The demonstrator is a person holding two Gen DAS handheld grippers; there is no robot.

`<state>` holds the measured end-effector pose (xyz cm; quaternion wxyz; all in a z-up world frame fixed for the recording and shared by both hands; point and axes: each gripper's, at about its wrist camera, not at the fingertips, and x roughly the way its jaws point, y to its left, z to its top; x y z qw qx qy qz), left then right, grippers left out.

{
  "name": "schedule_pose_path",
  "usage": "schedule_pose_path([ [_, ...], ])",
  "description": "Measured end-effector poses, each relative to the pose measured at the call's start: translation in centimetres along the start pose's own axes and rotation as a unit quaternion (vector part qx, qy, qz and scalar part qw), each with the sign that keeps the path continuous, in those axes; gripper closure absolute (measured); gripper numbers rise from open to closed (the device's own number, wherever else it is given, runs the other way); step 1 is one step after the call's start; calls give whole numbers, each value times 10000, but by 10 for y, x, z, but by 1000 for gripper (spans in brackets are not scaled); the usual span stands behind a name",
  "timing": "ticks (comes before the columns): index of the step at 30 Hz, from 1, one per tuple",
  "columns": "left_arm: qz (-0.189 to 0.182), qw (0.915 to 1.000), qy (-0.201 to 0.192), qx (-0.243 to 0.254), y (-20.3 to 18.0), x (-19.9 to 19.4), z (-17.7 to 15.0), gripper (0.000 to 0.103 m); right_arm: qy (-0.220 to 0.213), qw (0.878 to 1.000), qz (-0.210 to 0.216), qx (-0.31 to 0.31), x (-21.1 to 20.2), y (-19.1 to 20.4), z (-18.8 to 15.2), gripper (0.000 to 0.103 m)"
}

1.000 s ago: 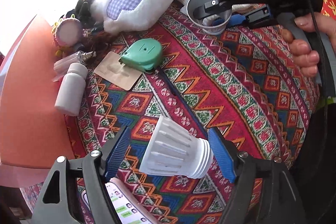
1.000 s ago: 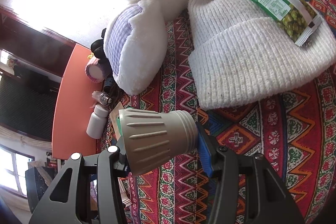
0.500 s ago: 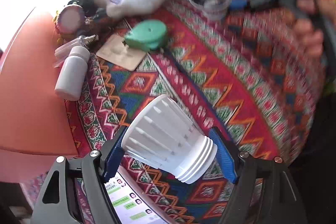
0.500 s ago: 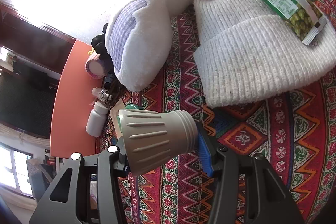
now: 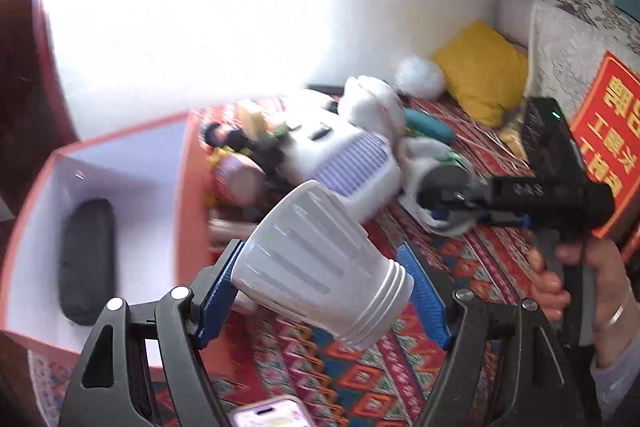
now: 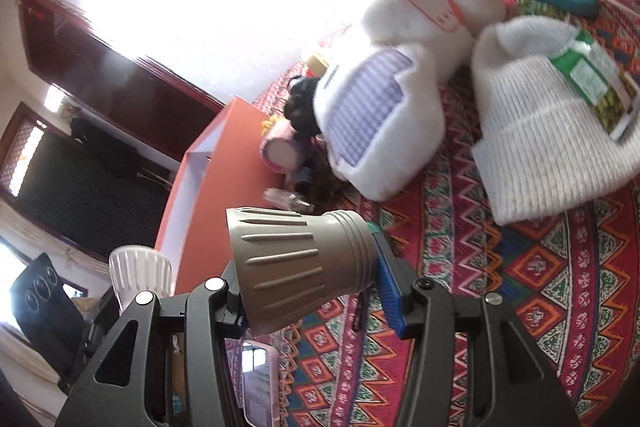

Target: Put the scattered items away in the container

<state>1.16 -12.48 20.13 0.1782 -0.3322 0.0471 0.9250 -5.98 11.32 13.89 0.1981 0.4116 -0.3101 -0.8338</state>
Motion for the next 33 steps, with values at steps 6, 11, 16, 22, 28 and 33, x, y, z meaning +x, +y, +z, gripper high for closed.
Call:
schedule_pose_path([
  [6, 851, 9872, -177, -1341, 113, -7, -7, 27, -409, 9947, 130, -930, 20, 99, 8, 55],
  [11, 596, 9822, -91, -1777, 145, -1, -20, 27, -201, 9910, 335, -1277, 73, 176, 22, 54],
  [16, 477, 9790, -285, -1959, 150, -13, -20, 15, -470, 9875, 81, -1501, 105, 226, 34, 1],
  [22, 279, 9722, -531, -2264, 159, -22, -21, 14, -724, 9782, -56, -1945, 74, 238, 35, 1],
  [28, 31, 9835, -626, -1696, 123, -18, -10, 14, -1049, 9844, -193, -1397, 17, 161, 31, 1],
  [33, -228, 9960, -405, -766, 50, 5, -4, 14, -1227, 9915, -390, -203, -25, 45, 23, 1],
])
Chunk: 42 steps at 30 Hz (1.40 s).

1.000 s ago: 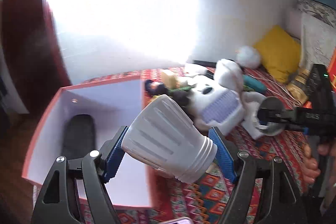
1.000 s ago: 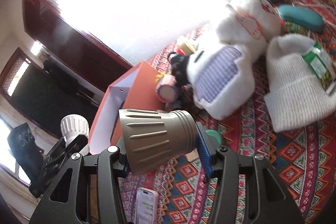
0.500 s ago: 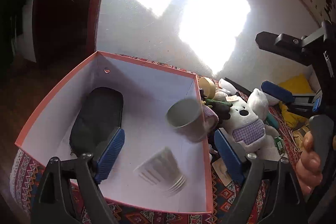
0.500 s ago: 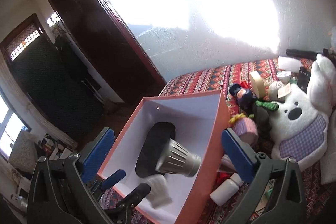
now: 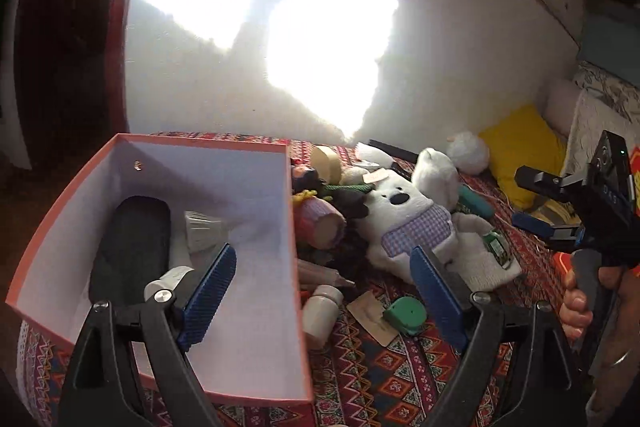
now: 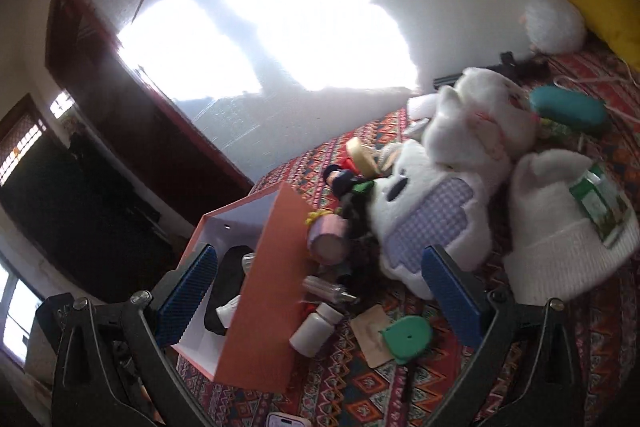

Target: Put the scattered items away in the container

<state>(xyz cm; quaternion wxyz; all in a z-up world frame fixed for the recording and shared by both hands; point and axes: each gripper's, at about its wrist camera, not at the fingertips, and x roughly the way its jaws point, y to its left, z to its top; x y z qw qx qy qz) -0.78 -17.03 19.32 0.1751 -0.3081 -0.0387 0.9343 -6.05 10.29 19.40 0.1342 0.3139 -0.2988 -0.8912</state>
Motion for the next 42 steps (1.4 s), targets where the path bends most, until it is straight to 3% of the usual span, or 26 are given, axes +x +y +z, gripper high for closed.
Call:
schedule_pose_path([
  [3, -256, 9972, 433, 560, -50, 32, -17, 14, -40, 9969, -209, 760, -9, -76, -15, 1],
  [5, -328, 9924, 787, 886, -83, 59, -34, 14, 83, 9884, -413, 1462, -10, -123, -20, 1],
  [8, -430, 9822, 1277, 1306, -123, 98, -61, 14, 246, 9768, -174, 2122, -10, -164, -15, 1],
  [13, -157, 9684, 1841, 1675, -138, 150, -89, 14, 229, 9788, -228, 2024, -13, -185, -11, 1],
  [16, -276, 9657, 2072, 1540, -128, 166, -90, 14, 523, 9757, -184, 2121, -5, -197, -15, 1],
  [21, -418, 9623, 2418, 1170, -107, 192, -92, 14, 607, 9790, -416, 1903, 1, -206, -13, 1],
  [27, -556, 9658, 2271, 1125, -100, 201, -93, 14, 746, 9690, -406, 2320, 21, -234, -24, 1],
  [29, -533, 9657, 2236, 1208, -102, 200, -95, 20, 765, 9666, -478, 2397, 30, -243, -25, 1],
  [30, -499, 9663, 2183, 1272, -104, 199, -96, 35, 694, 9664, -456, 2434, 32, -246, -24, 1],
  [37, -724, 9673, 1961, 1435, -124, 186, -103, 36, 94, 9647, -259, 2618, 35, -262, -19, 2],
  [39, -828, 9676, 1886, 1457, -130, 180, -102, 36, 55, 9663, -278, 2560, 32, -263, -18, 41],
  [40, -885, 9679, 1851, 1451, -131, 178, -101, 36, 106, 9661, -249, 2568, 33, -266, -18, 73],
  [42, -982, 9693, 1743, 1432, -134, 170, -98, 36, 32, 9583, -52, 2857, 29, -277, -22, 84],
])
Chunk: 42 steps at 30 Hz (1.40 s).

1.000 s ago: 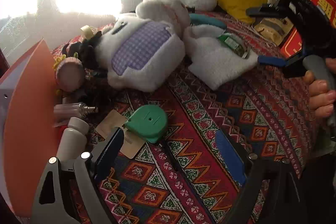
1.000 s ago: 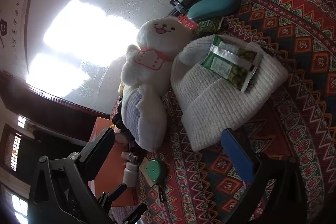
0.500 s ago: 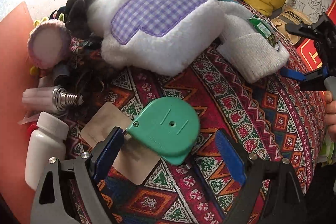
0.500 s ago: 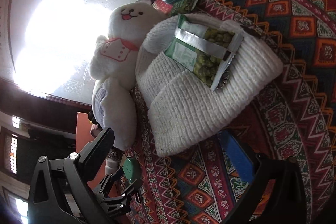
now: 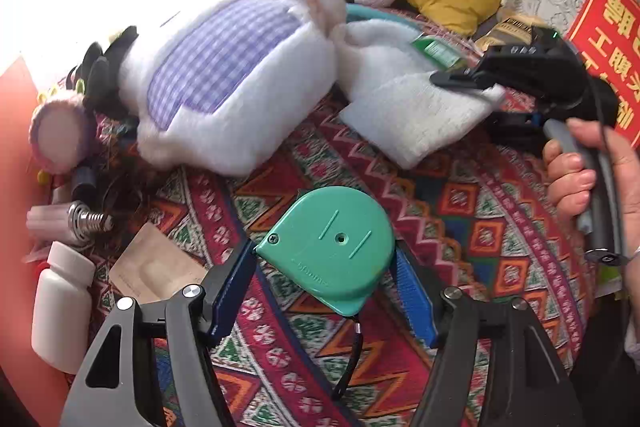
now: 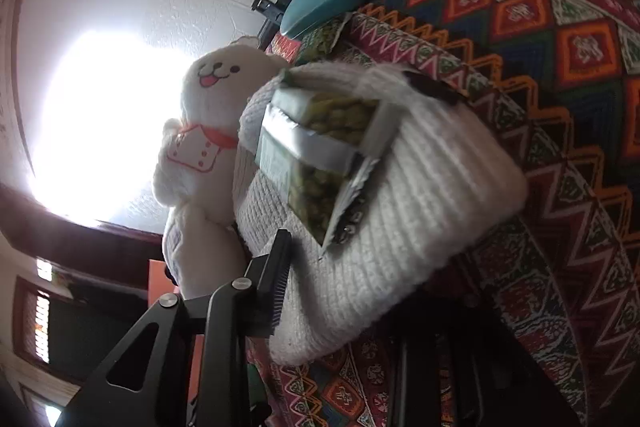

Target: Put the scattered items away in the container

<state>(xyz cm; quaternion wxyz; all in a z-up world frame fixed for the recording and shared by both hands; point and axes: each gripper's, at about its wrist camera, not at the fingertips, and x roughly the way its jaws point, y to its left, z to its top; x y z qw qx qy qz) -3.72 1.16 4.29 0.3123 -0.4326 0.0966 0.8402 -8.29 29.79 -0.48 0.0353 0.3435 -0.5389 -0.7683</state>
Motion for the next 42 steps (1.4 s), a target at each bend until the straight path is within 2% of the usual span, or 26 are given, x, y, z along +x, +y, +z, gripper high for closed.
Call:
schedule_pose_path([
  [2, -45, 9999, -117, -30, 0, -9, 2, 36, -67, 9996, 186, 189, -8, -2, 2, 87],
  [7, -133, 9989, -386, -243, 10, -33, 6, 36, -344, 9977, 556, 150, -34, 23, 0, 87],
  [11, -154, 9971, -664, -341, 16, -56, 14, 36, -480, 9950, 874, -82, -49, 53, -6, 87],
  [16, -206, 9922, -1144, -441, 22, -99, 22, 36, -397, 9905, 1246, -426, -58, 90, -21, 87],
  [21, -119, 9866, -1509, -611, 36, -135, 28, 36, -305, 9845, 1433, -964, -66, 132, -51, 88],
  [24, -51, 9841, -1617, -730, 49, -153, 20, 36, -394, 9796, 1499, -1277, -73, 155, -68, 88],
  [26, 20, 9834, -1643, -774, 56, -160, 13, 36, -506, 9799, 1233, -1487, -78, 165, -73, 88],
  [28, 70, 9831, -1641, -808, 63, -166, 8, 36, -464, 9851, 664, -1518, -77, 169, -75, 88],
  [30, 128, 9826, -1649, -847, 69, -171, 4, 36, -505, 9860, 755, -1397, -85, 171, -77, 88],
  [33, 143, 9808, -1703, -937, 77, -178, 0, 36, -862, 9761, 460, -1943, -104, 199, -85, 88],
  [36, 144, 9791, -1759, -1009, 81, -183, -2, 36, -1011, 9709, 473, -2118, -115, 210, -90, 88],
  [38, 132, 9785, -1776, -1043, 83, -184, -2, 36, -952, 9719, 334, -2126, -112, 211, -90, 88],
  [40, 126, 9784, -1780, -1047, 83, -183, -2, 36, -782, 9760, 426, -1986, -105, 205, -88, 88],
  [42, 117, 9784, -1779, -1042, 81, -182, -2, 36, -633, 9786, 199, -1946, -98, 200, -86, 88],
])
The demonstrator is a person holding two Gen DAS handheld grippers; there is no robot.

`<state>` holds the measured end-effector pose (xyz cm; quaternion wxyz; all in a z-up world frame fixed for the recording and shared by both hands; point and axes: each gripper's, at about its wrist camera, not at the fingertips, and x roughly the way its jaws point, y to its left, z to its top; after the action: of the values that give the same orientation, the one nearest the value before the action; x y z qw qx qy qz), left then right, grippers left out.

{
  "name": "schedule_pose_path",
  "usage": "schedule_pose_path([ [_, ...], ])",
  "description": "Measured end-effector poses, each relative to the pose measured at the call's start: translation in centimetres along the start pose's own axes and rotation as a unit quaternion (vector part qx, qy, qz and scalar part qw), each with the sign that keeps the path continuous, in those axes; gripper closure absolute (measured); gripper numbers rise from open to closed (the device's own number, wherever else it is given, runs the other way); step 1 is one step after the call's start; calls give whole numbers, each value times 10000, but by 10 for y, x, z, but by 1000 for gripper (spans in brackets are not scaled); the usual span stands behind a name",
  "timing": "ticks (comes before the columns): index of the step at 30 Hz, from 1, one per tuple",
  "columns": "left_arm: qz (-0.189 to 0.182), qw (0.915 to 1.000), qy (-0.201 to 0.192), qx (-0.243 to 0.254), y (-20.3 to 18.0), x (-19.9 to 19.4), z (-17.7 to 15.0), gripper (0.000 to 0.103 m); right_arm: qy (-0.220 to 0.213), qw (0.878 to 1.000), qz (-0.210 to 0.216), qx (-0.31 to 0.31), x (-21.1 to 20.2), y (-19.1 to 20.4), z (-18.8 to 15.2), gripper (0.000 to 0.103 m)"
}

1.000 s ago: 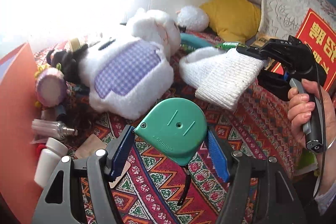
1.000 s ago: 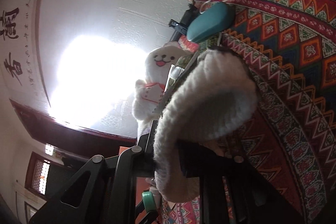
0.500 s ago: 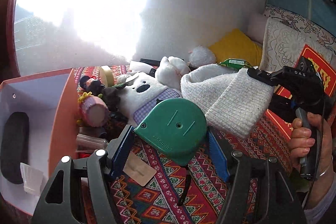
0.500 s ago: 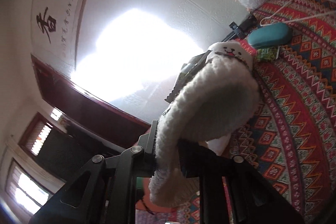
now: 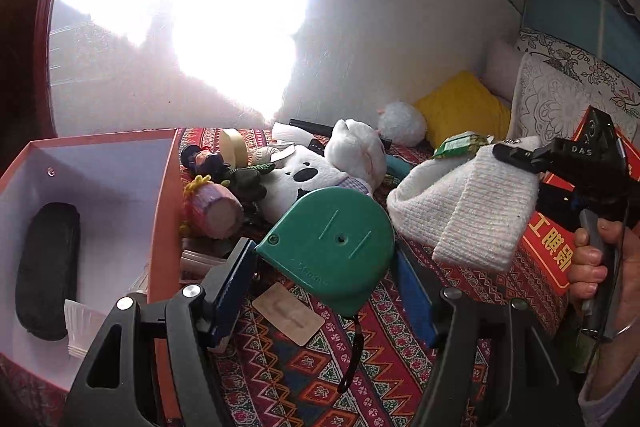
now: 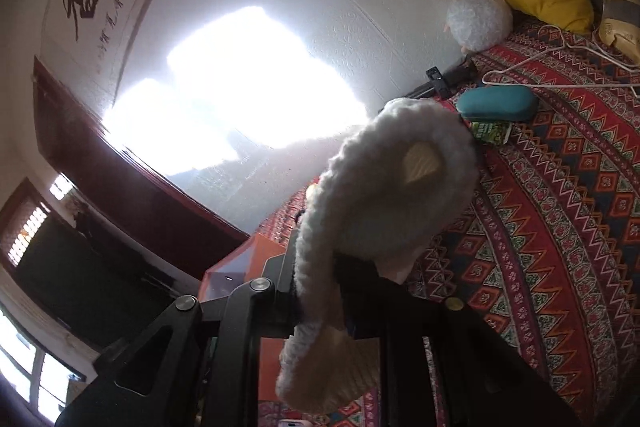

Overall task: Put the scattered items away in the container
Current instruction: 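Grasp the white knit beanie with the right gripper and lift it, then drop the beanie into the pink box with the right gripper while the left drops the green tape measure in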

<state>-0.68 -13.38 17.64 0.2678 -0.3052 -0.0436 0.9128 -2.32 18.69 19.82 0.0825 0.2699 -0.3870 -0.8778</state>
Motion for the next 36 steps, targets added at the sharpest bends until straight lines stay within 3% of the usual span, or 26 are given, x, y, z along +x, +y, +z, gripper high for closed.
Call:
schedule_pose_path([
  [3, -8, 10000, 6, 31, -2, 1, -1, 36, 38, 9989, 345, 302, -8, -7, -3, 88],
  [7, -10, 10000, 21, 26, -2, 3, -1, 36, -286, 9993, 214, -140, -27, 13, 3, 88],
  [9, -17, 10000, 27, -2, -1, 4, -1, 36, -361, 9985, -130, -395, -28, 17, 8, 88],
  [11, -17, 10000, 40, -15, -1, 5, -1, 36, -127, 9993, -343, -14, -21, -1, 12, 88],
  [13, -13, 10000, 36, -2, -2, 5, -2, 36, -179, 9992, -224, 293, -29, -14, 11, 88],
  [19, -26, 10000, 57, -55, 0, 8, -1, 36, -781, 9966, 225, -156, -74, 16, 28, 88],
  [25, -9, 9999, 88, -89, 1, 9, -2, 36, -815, 9964, 159, -166, -73, 21, 27, 88],
  [30, 133, 9998, -35, -169, 12, -5, 2, 36, -742, 9946, 542, -482, -71, 58, 17, 88],
  [36, 760, 9952, -418, -449, 59, -45, 17, 36, -36, 9859, 1454, -831, -16, 130, -2, 88],
])
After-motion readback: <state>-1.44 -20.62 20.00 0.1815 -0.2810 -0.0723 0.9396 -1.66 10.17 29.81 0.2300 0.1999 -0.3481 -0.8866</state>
